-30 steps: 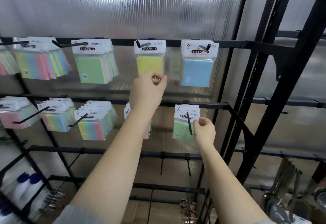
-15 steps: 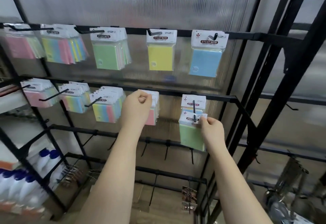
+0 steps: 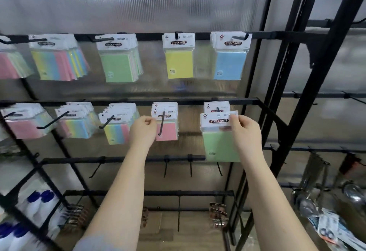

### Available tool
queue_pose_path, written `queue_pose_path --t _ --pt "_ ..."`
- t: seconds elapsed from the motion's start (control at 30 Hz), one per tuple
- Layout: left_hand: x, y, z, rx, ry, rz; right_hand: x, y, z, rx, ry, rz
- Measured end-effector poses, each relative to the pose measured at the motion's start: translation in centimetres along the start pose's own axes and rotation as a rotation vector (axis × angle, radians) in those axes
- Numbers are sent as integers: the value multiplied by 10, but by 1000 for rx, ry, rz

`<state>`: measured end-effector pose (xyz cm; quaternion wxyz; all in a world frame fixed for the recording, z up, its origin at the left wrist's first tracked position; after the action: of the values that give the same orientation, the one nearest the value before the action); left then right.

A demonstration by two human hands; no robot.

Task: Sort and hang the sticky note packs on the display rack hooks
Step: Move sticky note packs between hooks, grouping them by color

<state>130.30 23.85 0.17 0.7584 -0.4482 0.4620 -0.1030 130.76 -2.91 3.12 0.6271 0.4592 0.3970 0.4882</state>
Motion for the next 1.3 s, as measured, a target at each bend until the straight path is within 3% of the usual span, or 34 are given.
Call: queue_pose_path --t 0.27,0.37,0.73,1.03,1.3 --pt "32 17 44 -66 297 203 9 20 -10 -47 -33 38" --pt "39 16 52 -10 351 172 9 21 -10 -25 -45 54" --pt "51 31 49 -110 169 -42 16 16 -3 -1 -68 64" --pt "71 35 49 -133 330 -321 23 17 -2 23 -50 87" --pt "37 22 25 18 127 -126 43 16 -4 14 -73 76"
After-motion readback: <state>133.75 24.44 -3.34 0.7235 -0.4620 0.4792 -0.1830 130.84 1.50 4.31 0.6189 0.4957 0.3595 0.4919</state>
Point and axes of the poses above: each hand's wrist, its own z-axis towards the middle knuckle, its own x-axis out of the palm, y = z × x, the point moved 4 cm from there along z, towards the middle knuckle, and after that the axes turned 11 degrees about z, right-handed, at the moved point
